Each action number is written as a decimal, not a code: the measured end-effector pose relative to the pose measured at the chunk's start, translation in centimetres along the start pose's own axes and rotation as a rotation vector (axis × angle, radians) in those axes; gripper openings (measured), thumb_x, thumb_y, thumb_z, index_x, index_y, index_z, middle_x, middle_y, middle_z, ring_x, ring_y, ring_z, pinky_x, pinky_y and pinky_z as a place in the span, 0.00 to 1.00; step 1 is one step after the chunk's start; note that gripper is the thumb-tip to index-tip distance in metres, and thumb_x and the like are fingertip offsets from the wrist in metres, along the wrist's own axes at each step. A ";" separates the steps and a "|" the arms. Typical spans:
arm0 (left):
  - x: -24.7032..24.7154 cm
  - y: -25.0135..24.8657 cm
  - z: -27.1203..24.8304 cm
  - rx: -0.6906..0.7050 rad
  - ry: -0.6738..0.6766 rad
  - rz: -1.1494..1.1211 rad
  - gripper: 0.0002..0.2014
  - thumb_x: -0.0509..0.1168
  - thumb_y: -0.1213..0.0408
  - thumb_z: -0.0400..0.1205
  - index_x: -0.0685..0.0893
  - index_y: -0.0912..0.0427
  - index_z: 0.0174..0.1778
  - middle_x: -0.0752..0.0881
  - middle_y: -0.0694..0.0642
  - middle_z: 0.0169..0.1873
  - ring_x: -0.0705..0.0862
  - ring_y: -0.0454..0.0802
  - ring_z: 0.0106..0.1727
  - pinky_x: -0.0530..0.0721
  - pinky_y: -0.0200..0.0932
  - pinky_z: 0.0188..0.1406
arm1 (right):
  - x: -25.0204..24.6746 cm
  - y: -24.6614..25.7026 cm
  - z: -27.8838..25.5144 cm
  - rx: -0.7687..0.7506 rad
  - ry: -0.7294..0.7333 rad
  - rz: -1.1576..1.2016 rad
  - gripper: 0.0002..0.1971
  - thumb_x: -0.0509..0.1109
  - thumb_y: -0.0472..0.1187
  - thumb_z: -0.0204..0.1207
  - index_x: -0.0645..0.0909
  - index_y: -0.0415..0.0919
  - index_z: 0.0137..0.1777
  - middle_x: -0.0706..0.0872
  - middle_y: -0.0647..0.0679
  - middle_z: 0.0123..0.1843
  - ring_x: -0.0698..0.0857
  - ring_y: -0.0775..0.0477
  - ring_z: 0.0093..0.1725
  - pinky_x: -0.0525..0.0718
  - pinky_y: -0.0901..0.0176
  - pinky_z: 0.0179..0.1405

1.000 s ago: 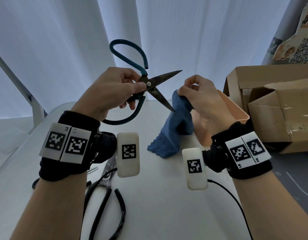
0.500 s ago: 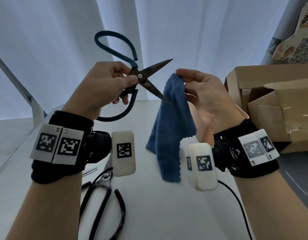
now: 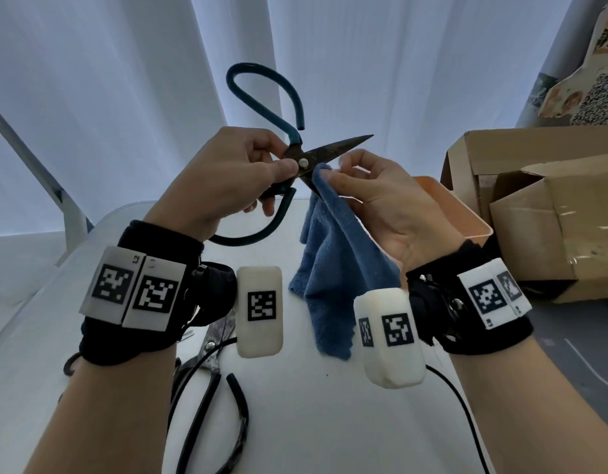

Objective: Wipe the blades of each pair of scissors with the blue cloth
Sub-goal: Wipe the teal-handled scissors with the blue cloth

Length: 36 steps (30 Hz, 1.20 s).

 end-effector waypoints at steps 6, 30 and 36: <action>-0.2 0.1 0.1 0.011 -0.014 0.006 0.02 0.70 0.64 0.84 0.87 0.55 0.47 0.84 0.48 0.23 0.81 0.48 0.24 0.72 0.34 0.19 | 0.0 -0.2 -0.4 0.044 -0.005 -0.336 0.18 0.76 0.51 0.77 0.91 0.33 0.51 0.93 0.40 0.46 0.89 0.51 0.43 0.88 0.57 0.48; 0.2 0.1 0.2 0.033 -0.028 0.062 0.02 0.71 0.61 0.82 0.87 0.51 0.44 0.84 0.53 0.23 0.81 0.50 0.26 0.73 0.41 0.24 | 0.9 -0.8 -0.4 0.068 0.073 -0.304 0.06 0.73 0.39 0.81 0.88 0.36 0.49 0.88 0.45 0.43 0.86 0.52 0.44 0.83 0.63 0.46; 0.0 0.4 0.3 0.034 -0.031 0.069 0.02 0.71 0.62 0.82 0.87 0.51 0.44 0.84 0.53 0.23 0.81 0.48 0.24 0.73 0.40 0.23 | 1.2 -1.1 -0.3 0.074 0.092 -0.293 0.06 0.73 0.36 0.81 0.88 0.34 0.53 0.90 0.43 0.46 0.87 0.52 0.47 0.85 0.63 0.49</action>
Point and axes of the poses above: each hand's wrist, its own z-axis towards the middle knuckle, its own x-axis out of the palm, y = z × x, the point moved 9 cm from there along z, towards the middle knuckle
